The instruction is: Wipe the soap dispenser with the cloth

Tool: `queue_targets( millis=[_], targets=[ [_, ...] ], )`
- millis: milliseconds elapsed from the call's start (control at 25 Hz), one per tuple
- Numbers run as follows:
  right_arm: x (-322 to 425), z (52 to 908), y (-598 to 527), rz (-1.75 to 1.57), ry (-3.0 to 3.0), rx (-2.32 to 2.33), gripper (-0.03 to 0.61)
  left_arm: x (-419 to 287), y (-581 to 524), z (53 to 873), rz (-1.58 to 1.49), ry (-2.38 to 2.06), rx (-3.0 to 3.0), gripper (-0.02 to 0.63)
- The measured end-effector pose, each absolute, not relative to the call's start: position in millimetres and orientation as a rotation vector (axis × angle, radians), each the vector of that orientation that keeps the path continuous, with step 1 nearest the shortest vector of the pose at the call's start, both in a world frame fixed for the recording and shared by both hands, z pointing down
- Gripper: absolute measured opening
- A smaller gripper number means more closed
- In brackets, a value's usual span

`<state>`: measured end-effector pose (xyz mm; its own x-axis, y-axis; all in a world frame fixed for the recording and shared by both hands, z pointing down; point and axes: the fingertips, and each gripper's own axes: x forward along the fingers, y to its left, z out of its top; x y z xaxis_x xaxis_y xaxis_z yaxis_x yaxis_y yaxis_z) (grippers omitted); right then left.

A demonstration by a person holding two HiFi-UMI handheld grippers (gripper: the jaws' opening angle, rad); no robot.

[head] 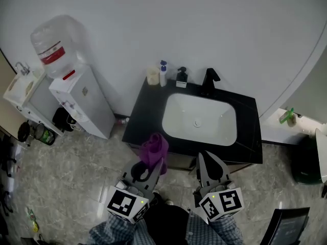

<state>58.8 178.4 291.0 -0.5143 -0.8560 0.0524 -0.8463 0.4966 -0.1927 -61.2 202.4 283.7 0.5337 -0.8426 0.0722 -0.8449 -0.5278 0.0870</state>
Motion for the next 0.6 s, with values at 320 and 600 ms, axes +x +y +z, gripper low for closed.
queue_targets(
  millis=[320,600],
  targets=[
    [60,291,159,-0.293,2.67,-1.507,0.031,-63,178,283,0.035,-1.495,2.656,0.063],
    [76,294,133,-0.265,2.643,-1.574,0.031,-49,143,288,0.042,-1.437,2.697,0.063]
  ],
)
